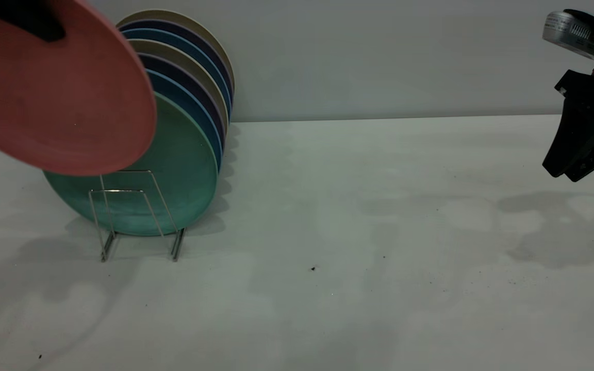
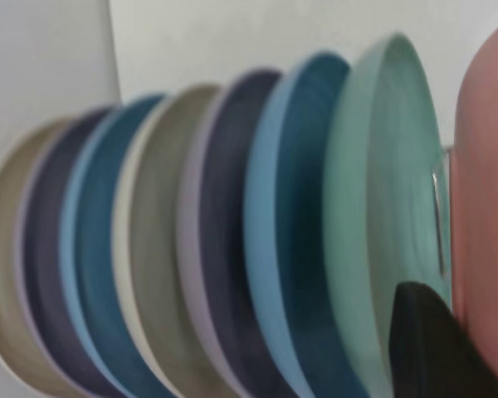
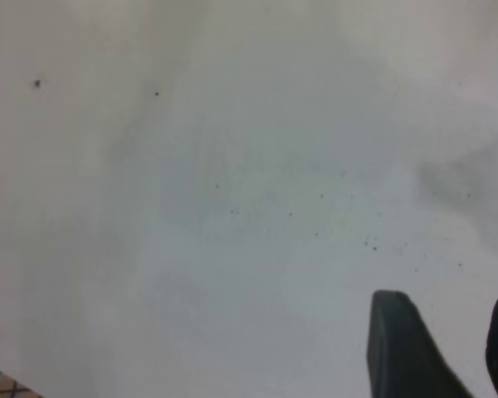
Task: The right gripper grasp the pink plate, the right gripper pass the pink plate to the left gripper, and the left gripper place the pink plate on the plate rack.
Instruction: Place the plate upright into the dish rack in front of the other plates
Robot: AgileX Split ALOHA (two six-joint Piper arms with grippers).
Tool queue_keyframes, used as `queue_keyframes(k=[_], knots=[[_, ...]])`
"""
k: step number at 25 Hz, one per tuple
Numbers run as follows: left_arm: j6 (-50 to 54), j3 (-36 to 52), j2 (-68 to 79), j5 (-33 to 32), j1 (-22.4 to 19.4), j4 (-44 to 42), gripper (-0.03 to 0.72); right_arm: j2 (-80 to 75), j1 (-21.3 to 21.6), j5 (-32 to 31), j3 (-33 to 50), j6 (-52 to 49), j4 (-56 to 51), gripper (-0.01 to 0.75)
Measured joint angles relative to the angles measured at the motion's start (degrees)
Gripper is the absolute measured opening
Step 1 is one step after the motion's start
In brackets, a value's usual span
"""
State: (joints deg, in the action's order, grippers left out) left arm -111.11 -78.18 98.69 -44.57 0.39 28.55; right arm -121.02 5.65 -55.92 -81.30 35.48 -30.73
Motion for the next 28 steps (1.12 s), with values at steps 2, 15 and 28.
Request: queue_keyframes(k=[2,15,28], knots=[[-2.06,0.00,0.00,0.32,0.00,1.89,0.121,0.00,0.00,0.07,0.00,0.00,0.00,0.272],[-3.50,-0.05,2.88,1.48,0.00,3.62,0.121,0.00,0.00,0.14,0.00,0.00,0.00,0.272],[-3.22,-0.05,7.82,3.37,0.00,5.09,0.121,0.00,0.00,0.18,0.00,0.00,0.00,0.272]])
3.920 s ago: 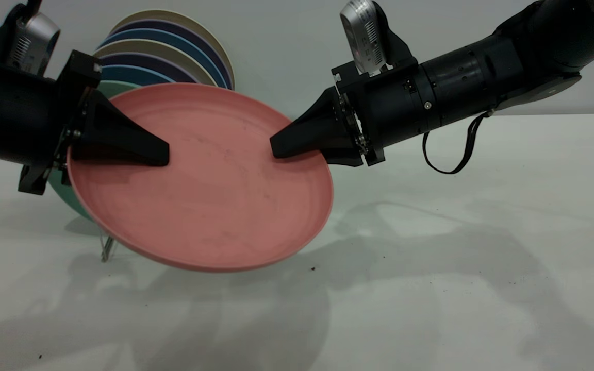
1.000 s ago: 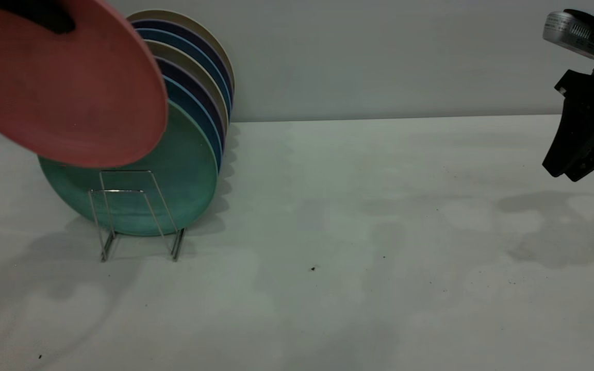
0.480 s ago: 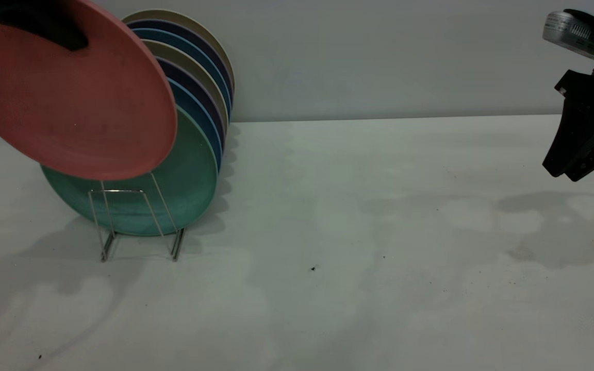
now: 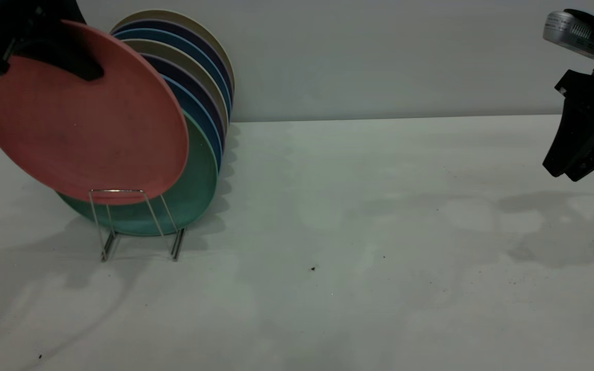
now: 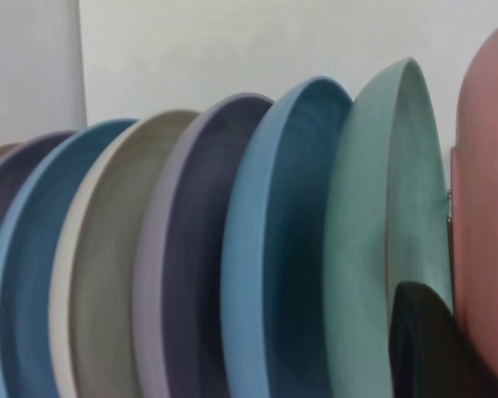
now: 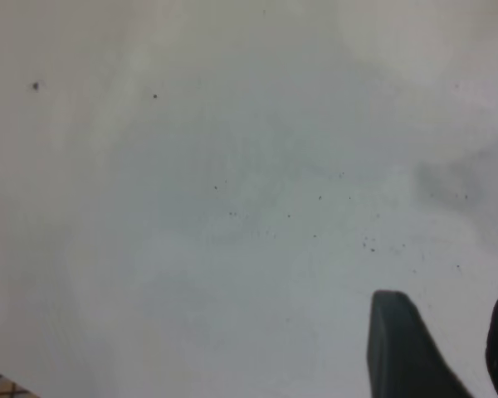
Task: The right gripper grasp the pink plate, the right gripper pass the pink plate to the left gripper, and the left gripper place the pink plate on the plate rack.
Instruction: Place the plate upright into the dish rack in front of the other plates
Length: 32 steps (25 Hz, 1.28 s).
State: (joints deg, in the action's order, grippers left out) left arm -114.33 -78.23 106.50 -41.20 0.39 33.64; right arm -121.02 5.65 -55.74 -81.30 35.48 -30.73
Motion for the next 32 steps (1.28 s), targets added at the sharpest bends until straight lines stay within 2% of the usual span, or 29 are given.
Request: queue_keyframes(k=[13,21,29,32], knots=[[2.74,0.00,3.05,0.59,0.00,1.30,0.128,0.00,0.00,0.07,0.00,0.00,0.00,0.272],[3.12,0.00,3.10,0.19,0.00,1.12,0.294,0.00,0.00,0.07,0.00,0.00,0.00,0.272],[6.68,0.00,3.10,0.19,0.00,1.06,0.315,0.00,0.00,0.07,0.00,0.00,0.00,0.272],[10.43,0.00,3.10,-0.03,0.00,1.06,0.345,0.00,0.00,0.07,0.00,0.00,0.00,0.272]])
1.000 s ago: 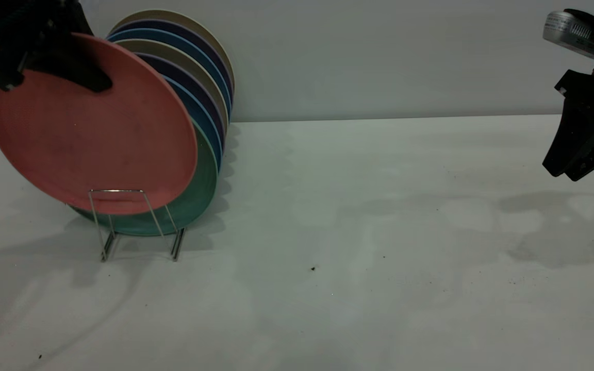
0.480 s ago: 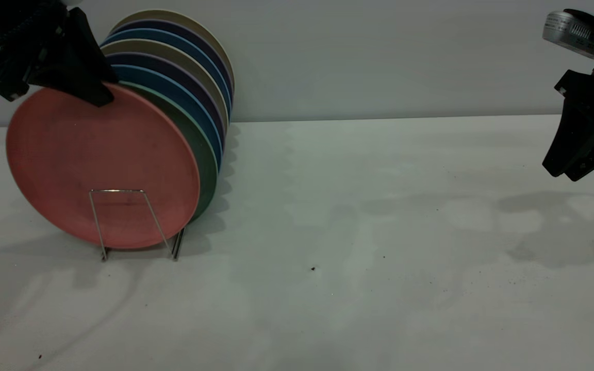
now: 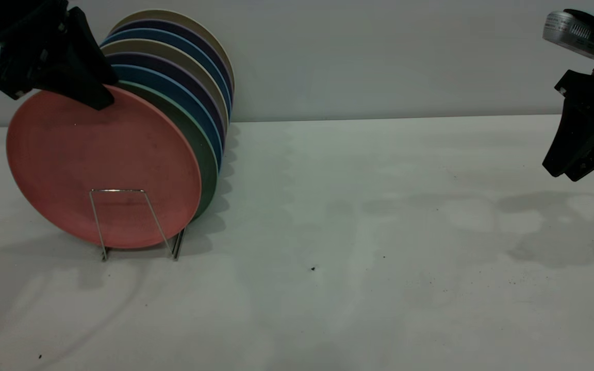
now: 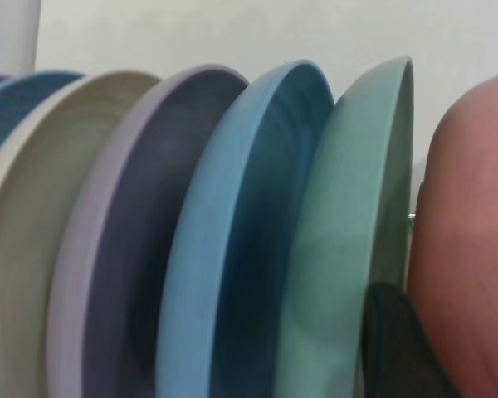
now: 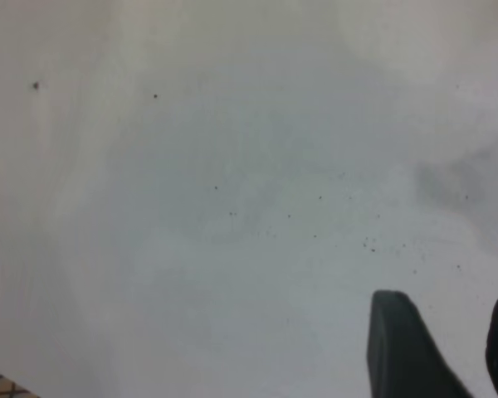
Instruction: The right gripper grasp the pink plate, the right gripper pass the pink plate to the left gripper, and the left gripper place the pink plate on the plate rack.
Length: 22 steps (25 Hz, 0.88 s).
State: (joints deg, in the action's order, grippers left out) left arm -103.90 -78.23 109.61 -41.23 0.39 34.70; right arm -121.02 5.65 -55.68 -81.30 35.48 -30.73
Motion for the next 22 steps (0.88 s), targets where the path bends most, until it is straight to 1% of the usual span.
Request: queue_keyframes(k=[2,8,10,13,15,18,21,22], knots=[[3.68,0.00,-0.08,-0.19,0.00,0.00,0.382,0.00,0.00,-0.05,0.00,0.00,0.00,0.272],[12.86,-0.06,-2.05,-0.38,0.00,-0.79,0.551,0.00,0.00,-0.05,0.00,0.00,0.00,0.272],[15.69,-0.06,-3.12,-0.38,0.00,-1.10,0.580,0.00,0.00,-0.05,0.00,0.00,0.00,0.272],[21.90,-0.06,-5.31,-0.04,0.00,-1.22,0.588,0.00,0.00,-0.24,0.00,0.00,0.00,0.272],[28.52,-0.06,-7.15,0.09,0.00,-1.35,0.588,0.00,0.00,-0.52,0.00,0.00,0.00,0.272],[44.62,-0.06,-10.34,0.03,0.00,-3.04,0.588,0.00,0.00,-1.06,0.00,0.00,0.17,0.272],[66.43,-0.06,-13.33,-1.75,0.00,-9.75,0.588,0.14,0.00,-1.63,-0.10,-0.56,0.84,0.272],[72.11,-0.06,-14.02,-3.03,0.00,-13.58,0.588,0.43,0.00,-2.34,-0.38,-1.38,1.84,0.272]])
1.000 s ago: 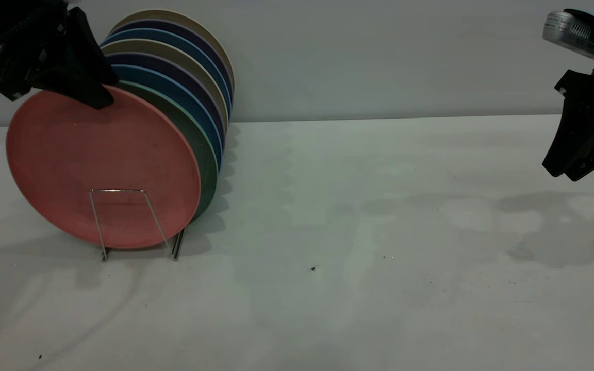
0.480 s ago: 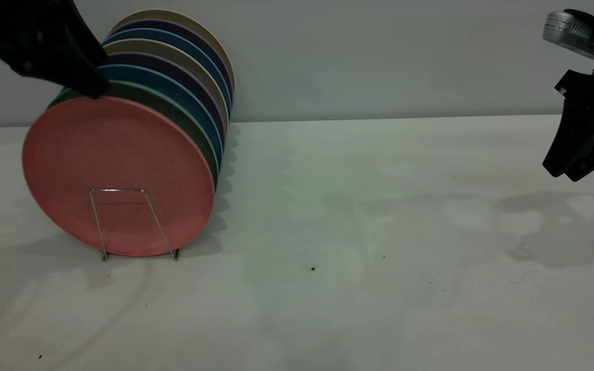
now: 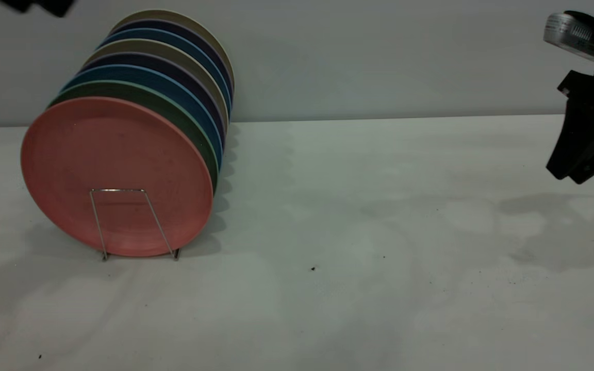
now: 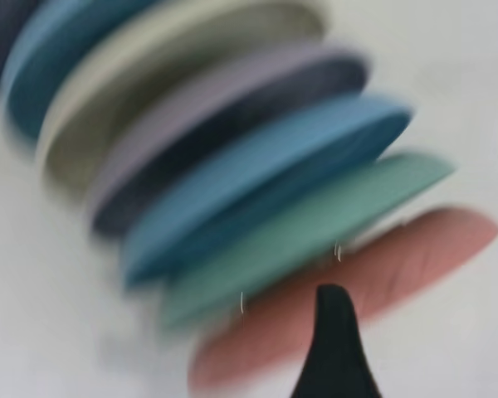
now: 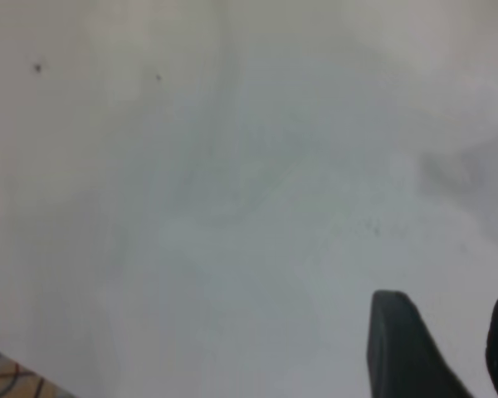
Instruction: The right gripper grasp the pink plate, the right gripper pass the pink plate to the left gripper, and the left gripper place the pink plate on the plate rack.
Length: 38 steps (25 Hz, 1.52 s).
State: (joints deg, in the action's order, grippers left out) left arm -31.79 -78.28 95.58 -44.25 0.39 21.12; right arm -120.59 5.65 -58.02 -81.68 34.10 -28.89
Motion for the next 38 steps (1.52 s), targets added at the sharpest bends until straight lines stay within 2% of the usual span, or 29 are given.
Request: queue_keyframes(k=[4,8,14,21,28,38], knots=[[19.74,0.00,-3.14,-5.98,-0.10,-15.39,0.588,2.81,0.00,-3.63,-2.83,-5.48,6.79,0.272],[27.49,0.00,-7.68,-8.46,-0.15,-21.12,0.588,8.40,0.00,-9.26,-4.69,-12.04,14.20,0.272],[28.19,1.40,-15.63,-12.73,-0.15,-21.12,0.588,17.10,0.00,-11.23,-2.48,-20.11,20.25,0.276],[28.12,13.60,-25.19,-13.28,-0.15,-21.12,0.588,30.00,0.00,-11.51,7.04,-21.10,19.95,0.277],[27.62,23.35,-37.10,-12.60,-0.09,-17.95,0.588,46.99,0.00,-12.12,18.60,-19.78,15.96,0.277],[26.62,33.93,-57.62,-16.83,-0.09,-17.22,0.588,69.66,0.00,-12.61,29.95,-9.33,2.90,0.277]])
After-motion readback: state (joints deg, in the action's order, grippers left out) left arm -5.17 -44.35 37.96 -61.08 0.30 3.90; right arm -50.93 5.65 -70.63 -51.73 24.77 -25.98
